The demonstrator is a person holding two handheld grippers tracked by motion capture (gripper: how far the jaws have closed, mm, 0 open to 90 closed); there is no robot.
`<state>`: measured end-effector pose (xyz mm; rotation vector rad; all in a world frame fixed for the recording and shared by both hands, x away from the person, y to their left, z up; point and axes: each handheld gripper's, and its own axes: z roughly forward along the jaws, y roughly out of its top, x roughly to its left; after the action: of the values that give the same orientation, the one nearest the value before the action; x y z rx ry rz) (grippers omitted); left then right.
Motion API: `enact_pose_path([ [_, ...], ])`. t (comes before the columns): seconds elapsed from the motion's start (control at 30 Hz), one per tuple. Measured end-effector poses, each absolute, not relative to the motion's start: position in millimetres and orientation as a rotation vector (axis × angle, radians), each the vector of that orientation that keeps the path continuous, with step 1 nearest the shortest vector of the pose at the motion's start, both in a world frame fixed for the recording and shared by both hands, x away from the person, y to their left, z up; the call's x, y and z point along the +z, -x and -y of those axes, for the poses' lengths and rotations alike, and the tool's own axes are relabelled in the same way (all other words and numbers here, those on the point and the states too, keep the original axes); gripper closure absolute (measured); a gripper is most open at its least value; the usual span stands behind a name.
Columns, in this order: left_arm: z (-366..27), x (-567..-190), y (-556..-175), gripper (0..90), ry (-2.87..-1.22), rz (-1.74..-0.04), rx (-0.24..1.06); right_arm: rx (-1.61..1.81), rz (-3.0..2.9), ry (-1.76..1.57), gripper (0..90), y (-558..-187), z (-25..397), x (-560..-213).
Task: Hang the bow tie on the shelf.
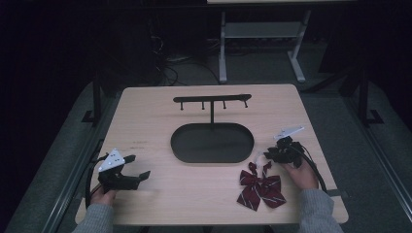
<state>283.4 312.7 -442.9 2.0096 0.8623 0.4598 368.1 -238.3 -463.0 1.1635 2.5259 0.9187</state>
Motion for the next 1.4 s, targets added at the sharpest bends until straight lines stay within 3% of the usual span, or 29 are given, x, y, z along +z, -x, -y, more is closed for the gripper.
enact_pose_path([
  [0.03, -313, -443, -283, 13.0, -2.010, -0.862, 0.460, 0.916, -2.527, -1.162, 76.4, -367, 238, -463],
  [0.3, -312, -443, -283, 13.0, -2.003, -0.862, 0.460, 0.937, -2.555, -1.163, 87.6, -366, 238, -462],
  [1.4, -313, -443, -282, 13.0, -2.006, -0.873, 0.463, 1.095, -2.501, -0.926, 88.4, -328, 224, -407],
])
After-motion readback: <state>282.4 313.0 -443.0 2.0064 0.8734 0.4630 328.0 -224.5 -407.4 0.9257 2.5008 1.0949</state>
